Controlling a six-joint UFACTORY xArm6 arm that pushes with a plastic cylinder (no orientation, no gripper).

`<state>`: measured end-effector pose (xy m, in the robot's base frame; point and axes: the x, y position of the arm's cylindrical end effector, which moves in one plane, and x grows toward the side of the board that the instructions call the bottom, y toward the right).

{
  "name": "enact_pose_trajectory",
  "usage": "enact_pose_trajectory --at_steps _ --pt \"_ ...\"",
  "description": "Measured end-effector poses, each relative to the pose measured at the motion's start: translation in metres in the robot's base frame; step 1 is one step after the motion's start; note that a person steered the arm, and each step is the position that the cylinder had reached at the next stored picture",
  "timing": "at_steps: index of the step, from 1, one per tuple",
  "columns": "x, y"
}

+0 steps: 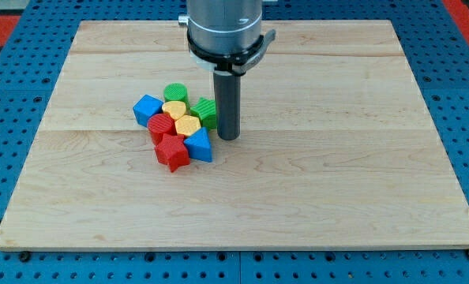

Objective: Push the green circle towards the top center of the board

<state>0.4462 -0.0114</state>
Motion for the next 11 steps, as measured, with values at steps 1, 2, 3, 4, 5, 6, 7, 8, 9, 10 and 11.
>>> enact_pose_trajectory --at_steps 1,2,3,4,5,6,7,8,9,10,11 --pt "0.004 0.0" --pt "-0.025 0.054" --pt "-0.069 0.049" --pt "-0.095 -0.012" --pt "-0.125 -0.086" --pt "-0.113 -0.122" --pt "-0.077 -0.122" --pt "-0.052 -0.114" --pt "-0.035 -0.065" --pt "-0.04 -0.008" --pt "-0.069 0.008"
